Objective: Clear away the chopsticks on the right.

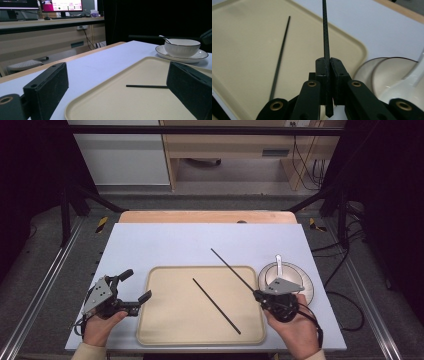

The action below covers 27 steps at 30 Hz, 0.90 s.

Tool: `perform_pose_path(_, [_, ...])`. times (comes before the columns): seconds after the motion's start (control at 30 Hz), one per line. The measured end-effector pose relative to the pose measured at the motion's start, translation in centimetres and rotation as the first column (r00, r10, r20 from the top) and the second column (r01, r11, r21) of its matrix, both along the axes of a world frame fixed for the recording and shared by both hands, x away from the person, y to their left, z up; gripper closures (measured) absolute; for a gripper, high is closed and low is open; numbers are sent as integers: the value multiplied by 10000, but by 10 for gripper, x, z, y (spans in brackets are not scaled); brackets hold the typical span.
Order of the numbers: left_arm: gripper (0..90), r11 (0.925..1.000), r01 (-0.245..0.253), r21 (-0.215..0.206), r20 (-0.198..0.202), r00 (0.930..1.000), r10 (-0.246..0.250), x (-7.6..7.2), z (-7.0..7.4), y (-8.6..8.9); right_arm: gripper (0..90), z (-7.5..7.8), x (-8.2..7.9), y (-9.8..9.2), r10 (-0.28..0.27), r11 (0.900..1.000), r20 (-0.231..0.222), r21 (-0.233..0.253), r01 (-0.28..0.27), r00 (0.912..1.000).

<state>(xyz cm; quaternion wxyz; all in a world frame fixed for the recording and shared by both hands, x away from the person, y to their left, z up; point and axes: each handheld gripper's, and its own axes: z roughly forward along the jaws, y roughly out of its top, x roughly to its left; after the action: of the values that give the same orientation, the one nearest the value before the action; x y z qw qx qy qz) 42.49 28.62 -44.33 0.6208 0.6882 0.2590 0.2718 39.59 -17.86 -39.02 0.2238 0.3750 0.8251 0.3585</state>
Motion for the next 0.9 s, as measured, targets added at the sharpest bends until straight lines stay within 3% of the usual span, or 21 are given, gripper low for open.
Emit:
perform_pose_path(0.27, [36, 10000, -25, 8, -26, 10000, 25, 0, 0, 0, 853, -24, 2, 29, 257, 9992, -840, 319, -231, 9961])
perform_pose_path(0.37, [36, 10000, 3, 33, -50, 10000, -3, -1, 0, -1, 853, -36, 3, 38, 349, 9993, -1116, 184, -330, 9931])
perform_pose_path(0.53, [36, 10000, 35, 59, -58, 10000, -34, -1, 0, -3, 853, -52, 3, 44, 230, 9997, -1548, 45, -226, 9877])
perform_pose_path(0.9, [36, 10000, 78, 40, -79, 9999, -78, -1, 1, -4, 852, -62, 1, 49, 205, 9998, -1944, 83, -193, 9807])
